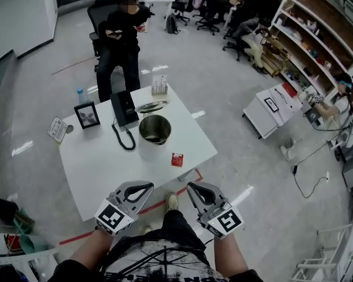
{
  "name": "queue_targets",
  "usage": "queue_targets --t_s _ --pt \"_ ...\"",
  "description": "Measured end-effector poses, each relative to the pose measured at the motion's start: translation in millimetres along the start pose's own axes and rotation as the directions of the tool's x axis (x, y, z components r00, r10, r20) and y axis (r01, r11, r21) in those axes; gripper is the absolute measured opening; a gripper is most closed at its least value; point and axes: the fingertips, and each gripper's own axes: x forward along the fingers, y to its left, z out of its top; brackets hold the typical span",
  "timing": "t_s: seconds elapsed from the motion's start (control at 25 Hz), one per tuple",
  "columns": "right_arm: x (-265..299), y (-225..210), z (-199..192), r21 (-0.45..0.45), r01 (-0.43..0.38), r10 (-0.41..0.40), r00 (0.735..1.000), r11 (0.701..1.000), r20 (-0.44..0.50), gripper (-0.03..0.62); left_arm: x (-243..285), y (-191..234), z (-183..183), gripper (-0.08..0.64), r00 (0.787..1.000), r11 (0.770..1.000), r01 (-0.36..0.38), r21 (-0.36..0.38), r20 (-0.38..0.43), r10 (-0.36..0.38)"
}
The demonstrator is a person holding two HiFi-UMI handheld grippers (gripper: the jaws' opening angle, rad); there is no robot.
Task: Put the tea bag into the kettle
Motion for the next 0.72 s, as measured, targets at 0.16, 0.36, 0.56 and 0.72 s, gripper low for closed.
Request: queue_targets --t_s 0.16,0.36,0.56,0.72 --pt "20 -28 -21 -0.005 -0.008 0.008 0.998 1.000 -0.061 0.011 14 22 -8 0.008 1.000 1.000 -0.024 -0.006 -0.012 0.024" --pt "57 -56 -43 -0.045 -0.087 0.081 0.989 0.995 -0.123 0.011 40 48 -15 0.009 0.999 0.999 -0.042 -0.011 -0.030 0.041" --pt "83 -81 -88 -0.023 -0.156 0.146 0.959 0.987 -0.241 0.012 64 69 -27 0.008 0.997 0.999 -0.050 -0.018 -0.062 0.049" --pt "95 -94 -134 0.022 -0.205 0.199 0.915 0.979 -0.352 0.080 81 77 -34 0.009 0.996 0.999 -0.041 -0.025 -0.083 0.039"
